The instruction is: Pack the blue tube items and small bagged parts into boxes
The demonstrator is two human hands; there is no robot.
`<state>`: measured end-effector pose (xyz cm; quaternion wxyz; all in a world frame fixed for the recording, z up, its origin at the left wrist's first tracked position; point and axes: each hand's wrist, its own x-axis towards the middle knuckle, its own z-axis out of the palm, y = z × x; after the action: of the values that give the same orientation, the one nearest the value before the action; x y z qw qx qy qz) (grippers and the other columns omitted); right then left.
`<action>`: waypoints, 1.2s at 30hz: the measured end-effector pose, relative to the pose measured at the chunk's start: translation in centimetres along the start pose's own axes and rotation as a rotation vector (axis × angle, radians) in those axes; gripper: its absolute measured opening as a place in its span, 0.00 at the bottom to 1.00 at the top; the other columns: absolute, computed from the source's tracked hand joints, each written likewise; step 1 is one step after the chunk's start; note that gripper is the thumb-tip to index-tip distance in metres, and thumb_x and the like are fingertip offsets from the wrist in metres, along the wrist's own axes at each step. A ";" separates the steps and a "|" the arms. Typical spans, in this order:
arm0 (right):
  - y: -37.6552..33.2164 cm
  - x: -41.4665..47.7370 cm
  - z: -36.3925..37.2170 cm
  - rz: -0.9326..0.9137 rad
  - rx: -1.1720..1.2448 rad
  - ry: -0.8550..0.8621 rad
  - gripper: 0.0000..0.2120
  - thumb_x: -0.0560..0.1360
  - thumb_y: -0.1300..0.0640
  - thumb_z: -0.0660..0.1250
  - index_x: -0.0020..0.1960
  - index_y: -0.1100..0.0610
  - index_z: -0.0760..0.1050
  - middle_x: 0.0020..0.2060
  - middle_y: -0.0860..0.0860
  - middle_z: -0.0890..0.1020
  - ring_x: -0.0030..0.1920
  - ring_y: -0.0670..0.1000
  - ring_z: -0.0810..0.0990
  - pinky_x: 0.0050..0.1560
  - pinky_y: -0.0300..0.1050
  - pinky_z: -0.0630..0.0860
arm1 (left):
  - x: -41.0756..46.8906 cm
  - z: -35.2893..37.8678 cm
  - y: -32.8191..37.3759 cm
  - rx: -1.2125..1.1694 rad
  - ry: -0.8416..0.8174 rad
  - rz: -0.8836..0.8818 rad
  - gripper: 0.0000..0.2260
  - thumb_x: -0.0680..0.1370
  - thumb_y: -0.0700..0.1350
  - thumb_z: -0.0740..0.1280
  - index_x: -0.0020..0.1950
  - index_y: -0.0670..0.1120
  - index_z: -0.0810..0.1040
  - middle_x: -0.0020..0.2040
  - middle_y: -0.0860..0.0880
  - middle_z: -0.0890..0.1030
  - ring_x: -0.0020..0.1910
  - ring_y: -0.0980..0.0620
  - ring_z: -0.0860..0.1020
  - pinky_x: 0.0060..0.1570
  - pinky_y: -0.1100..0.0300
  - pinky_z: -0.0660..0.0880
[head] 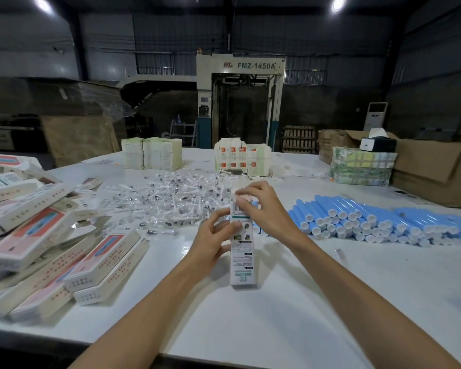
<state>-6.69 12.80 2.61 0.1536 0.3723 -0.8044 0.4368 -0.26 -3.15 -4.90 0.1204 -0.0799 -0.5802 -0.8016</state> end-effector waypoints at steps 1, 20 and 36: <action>0.4 -0.4 0.1 0.023 0.059 0.052 0.14 0.84 0.52 0.66 0.67 0.53 0.80 0.61 0.49 0.74 0.62 0.44 0.73 0.56 0.27 0.68 | 0.0 0.0 0.1 0.017 0.008 0.008 0.23 0.76 0.46 0.78 0.70 0.47 0.79 0.61 0.39 0.87 0.59 0.42 0.86 0.54 0.47 0.84; 2.9 -4.2 0.6 0.062 0.502 0.004 0.15 0.84 0.59 0.67 0.69 0.51 0.78 0.60 0.48 0.81 0.59 0.47 0.81 0.56 0.39 0.78 | -0.3 -0.1 1.0 0.242 -0.088 0.125 0.32 0.78 0.52 0.80 0.78 0.66 0.72 0.64 0.45 0.86 0.66 0.43 0.83 0.58 0.44 0.85; 4.3 -3.3 -0.8 0.234 0.596 0.089 0.09 0.84 0.51 0.67 0.60 0.55 0.75 0.43 0.57 0.88 0.40 0.53 0.83 0.41 0.47 0.80 | -0.9 0.5 0.7 0.246 -0.186 0.060 0.25 0.80 0.45 0.77 0.75 0.57 0.78 0.63 0.41 0.87 0.62 0.40 0.86 0.55 0.53 0.83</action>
<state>-7.65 16.44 -1.41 0.0215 0.2864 -0.6711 0.6835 0.76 -2.84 -4.34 0.0991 -0.1559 -0.6800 -0.7095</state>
